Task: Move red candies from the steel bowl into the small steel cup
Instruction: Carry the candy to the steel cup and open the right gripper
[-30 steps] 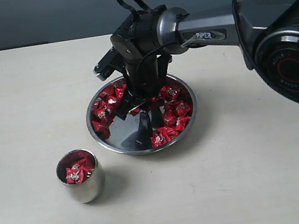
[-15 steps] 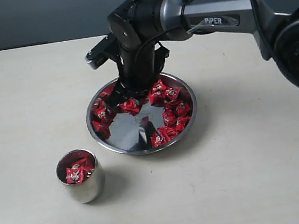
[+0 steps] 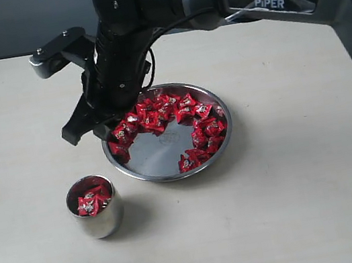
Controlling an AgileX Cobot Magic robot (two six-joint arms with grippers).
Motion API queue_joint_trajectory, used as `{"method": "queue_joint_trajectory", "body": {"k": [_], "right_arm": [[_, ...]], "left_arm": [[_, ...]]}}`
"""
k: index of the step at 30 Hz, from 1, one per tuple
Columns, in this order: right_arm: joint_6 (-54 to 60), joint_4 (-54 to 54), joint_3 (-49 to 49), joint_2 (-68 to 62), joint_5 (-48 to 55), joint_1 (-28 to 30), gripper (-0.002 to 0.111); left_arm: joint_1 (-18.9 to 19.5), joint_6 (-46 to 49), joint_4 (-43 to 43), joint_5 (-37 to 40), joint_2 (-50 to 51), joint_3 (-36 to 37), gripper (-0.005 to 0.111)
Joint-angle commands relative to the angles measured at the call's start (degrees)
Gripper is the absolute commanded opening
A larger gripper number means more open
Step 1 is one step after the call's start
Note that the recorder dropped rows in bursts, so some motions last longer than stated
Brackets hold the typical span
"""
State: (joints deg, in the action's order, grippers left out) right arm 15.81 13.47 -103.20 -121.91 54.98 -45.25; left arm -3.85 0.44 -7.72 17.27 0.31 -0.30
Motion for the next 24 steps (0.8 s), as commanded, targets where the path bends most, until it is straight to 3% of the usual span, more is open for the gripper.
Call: {"method": "queue_joint_trajectory", "body": {"k": [1,8,24], "right_arm": [[2.84,2.07,0.07,2.21,2.63,-1.38,0.000],[11.69,12.02,0.07,2.71,10.90,-2.77,0.000],[13.14,12.78,0.07,-0.75,14.61,-2.89,0.000]], "left_arm": [[0.29,-0.01,0.04,-0.69,-0.31,0.30,0.000],[0.29,-0.01,0.04,-0.69,-0.31,0.30,0.000],[0.29,-0.01,0.04,-0.69,-0.31,0.30,0.000]]}}
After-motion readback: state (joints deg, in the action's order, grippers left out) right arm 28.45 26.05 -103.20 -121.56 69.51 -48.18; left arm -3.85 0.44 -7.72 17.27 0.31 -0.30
